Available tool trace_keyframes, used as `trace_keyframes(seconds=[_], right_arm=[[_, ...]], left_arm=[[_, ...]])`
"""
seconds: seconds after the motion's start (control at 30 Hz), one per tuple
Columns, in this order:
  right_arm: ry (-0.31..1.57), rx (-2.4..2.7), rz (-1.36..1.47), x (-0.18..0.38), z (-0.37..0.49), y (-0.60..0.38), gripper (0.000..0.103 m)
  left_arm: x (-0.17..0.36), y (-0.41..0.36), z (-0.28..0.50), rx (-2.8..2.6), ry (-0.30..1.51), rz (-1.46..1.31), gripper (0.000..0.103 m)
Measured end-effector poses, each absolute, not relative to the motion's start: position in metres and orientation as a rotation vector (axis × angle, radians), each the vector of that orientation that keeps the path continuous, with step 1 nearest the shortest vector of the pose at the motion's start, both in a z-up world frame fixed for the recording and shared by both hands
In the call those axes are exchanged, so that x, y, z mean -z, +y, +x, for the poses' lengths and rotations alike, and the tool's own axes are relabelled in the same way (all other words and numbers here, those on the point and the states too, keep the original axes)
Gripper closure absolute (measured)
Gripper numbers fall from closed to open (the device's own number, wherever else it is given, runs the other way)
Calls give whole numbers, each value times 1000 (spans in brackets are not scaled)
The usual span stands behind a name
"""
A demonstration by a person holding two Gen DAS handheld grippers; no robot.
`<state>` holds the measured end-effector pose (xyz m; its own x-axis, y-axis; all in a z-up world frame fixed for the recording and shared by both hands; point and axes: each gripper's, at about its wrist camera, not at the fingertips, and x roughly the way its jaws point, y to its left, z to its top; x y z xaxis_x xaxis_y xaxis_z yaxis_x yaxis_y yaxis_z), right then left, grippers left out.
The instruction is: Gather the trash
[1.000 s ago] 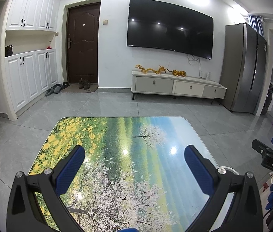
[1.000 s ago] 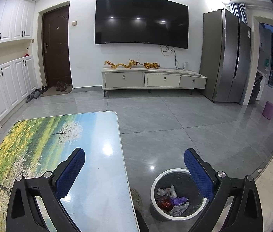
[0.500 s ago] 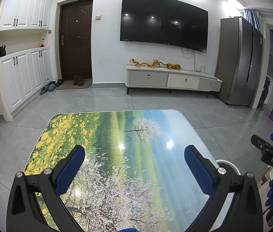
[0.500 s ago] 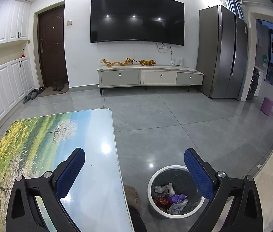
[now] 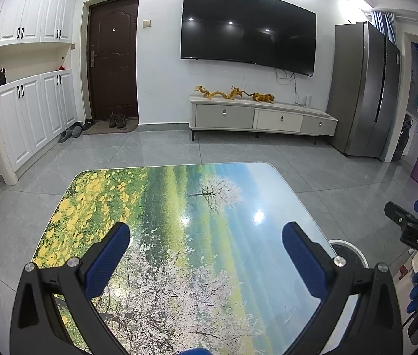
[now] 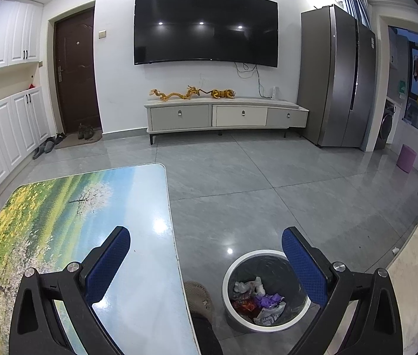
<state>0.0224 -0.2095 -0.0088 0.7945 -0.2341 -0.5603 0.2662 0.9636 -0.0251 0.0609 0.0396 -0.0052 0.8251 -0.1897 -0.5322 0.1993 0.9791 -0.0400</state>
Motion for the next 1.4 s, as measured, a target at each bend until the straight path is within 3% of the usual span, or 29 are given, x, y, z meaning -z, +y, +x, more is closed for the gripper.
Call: trace_keyframes(seconds=[1.4], right_arm=[[588, 276, 34, 4, 8, -204, 0]], left_arm=[[0, 57, 44, 170, 564, -9, 0]])
